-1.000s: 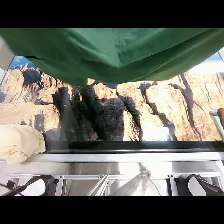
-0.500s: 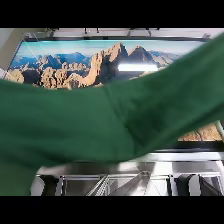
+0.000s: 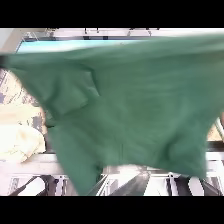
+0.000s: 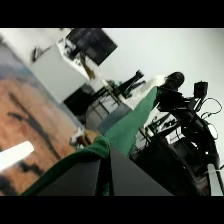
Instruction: Fold the shirts.
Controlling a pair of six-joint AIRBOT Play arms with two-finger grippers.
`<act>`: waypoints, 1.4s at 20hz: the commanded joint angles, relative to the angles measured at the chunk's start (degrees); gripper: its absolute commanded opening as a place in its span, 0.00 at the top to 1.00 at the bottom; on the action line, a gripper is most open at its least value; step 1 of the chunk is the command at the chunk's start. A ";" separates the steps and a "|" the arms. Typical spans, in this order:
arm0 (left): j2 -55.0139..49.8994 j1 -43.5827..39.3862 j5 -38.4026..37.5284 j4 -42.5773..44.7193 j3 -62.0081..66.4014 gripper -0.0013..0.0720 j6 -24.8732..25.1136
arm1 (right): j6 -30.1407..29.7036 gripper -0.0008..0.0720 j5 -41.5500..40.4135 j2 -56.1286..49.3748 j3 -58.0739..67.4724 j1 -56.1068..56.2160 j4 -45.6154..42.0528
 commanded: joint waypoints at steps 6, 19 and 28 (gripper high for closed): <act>-47.39 -21.92 7.02 16.70 30.42 0.97 -5.49 | -22.21 0.96 -16.02 -34.80 -13.90 12.63 9.81; -59.14 -18.16 11.32 19.76 55.60 0.97 -18.05 | -26.10 0.96 -11.91 -58.40 8.68 12.74 22.58; -51.87 -20.85 11.10 37.38 44.19 0.97 -18.05 | -19.50 0.96 -10.08 -60.33 8.70 11.80 6.47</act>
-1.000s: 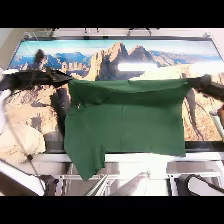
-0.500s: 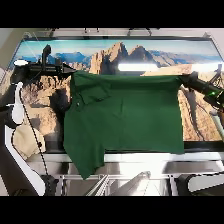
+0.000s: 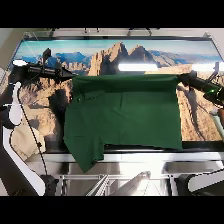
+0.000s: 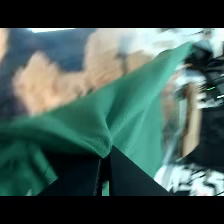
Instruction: Fold the shirts.
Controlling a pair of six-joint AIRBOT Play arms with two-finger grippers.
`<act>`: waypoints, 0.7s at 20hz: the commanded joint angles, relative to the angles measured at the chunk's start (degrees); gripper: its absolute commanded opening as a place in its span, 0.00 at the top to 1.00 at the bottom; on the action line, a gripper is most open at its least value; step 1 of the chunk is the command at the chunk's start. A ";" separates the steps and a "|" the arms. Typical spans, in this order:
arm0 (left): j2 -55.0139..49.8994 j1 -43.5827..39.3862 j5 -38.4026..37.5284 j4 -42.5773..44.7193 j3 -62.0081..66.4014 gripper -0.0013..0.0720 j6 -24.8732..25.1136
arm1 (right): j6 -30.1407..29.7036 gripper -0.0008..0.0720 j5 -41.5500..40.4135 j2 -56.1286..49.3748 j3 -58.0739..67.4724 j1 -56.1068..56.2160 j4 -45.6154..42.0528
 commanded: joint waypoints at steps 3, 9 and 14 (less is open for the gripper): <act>7.74 -1.99 2.05 9.60 -12.39 0.97 -0.04 | 3.41 0.96 6.80 -0.37 0.15 -2.93 -11.39; 14.19 -3.63 13.35 18.78 -25.14 0.97 -2.56 | 6.32 0.96 8.35 -0.83 -0.20 -3.54 -20.65; 14.56 -2.86 13.51 19.58 -25.18 0.59 -2.62 | 6.36 0.69 8.70 -1.14 -0.20 -3.74 -20.81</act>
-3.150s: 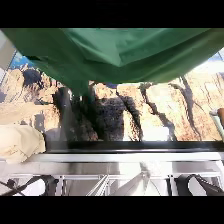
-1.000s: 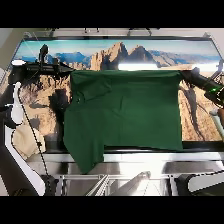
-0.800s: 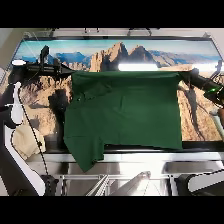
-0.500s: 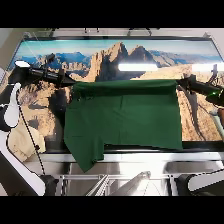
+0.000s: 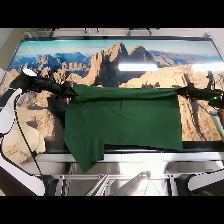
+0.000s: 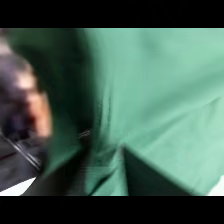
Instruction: Fold the shirts.
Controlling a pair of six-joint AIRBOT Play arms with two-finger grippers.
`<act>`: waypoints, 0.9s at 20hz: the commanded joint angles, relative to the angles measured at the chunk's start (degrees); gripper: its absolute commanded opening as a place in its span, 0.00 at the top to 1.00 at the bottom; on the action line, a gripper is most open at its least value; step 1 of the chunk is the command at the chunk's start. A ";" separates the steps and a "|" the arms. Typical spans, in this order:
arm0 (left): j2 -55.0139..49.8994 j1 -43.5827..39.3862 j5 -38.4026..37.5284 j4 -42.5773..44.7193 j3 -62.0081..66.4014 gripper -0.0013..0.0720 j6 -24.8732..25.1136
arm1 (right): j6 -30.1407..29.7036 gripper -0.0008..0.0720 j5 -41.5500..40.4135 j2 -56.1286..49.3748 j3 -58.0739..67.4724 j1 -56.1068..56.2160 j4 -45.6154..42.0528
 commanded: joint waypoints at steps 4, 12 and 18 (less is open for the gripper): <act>0.72 4.70 -11.45 1.70 8.87 0.59 -5.20 | 4.98 0.59 12.79 0.72 -0.02 -4.79 -2.86; 21.59 7.85 -15.04 17.99 -17.92 0.59 -5.79 | 12.83 0.69 23.58 13.64 -17.62 -17.70 -27.02; 35.15 7.72 -9.25 17.75 -45.38 0.59 -6.05 | 19.85 0.42 11.78 23.37 -32.65 -23.69 -38.56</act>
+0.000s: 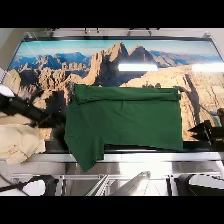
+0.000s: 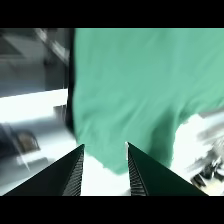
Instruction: Fold the shirts.
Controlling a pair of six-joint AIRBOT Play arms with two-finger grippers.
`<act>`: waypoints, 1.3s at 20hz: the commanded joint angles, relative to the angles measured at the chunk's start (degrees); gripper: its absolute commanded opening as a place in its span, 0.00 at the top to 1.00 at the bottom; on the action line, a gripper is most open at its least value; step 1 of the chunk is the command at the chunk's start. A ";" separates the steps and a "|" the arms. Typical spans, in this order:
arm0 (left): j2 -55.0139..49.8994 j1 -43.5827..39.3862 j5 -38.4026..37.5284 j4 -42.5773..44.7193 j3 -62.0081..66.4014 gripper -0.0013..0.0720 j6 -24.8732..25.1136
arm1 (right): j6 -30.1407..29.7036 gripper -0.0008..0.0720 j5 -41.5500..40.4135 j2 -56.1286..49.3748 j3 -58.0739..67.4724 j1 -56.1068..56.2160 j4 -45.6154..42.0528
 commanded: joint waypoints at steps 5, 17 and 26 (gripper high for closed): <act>9.84 -0.02 10.60 -0.61 -22.77 0.59 0.02 | 2.80 0.41 -6.51 1.75 -7.04 6.86 -5.25; 11.74 -0.02 16.68 -9.46 -26.49 0.59 6.51 | 1.79 0.51 -7.23 -3.82 -6.64 15.72 -1.62; 1.84 -2.82 16.74 -16.09 -26.49 0.60 11.58 | -0.15 0.51 -5.38 -3.82 -6.60 15.67 3.65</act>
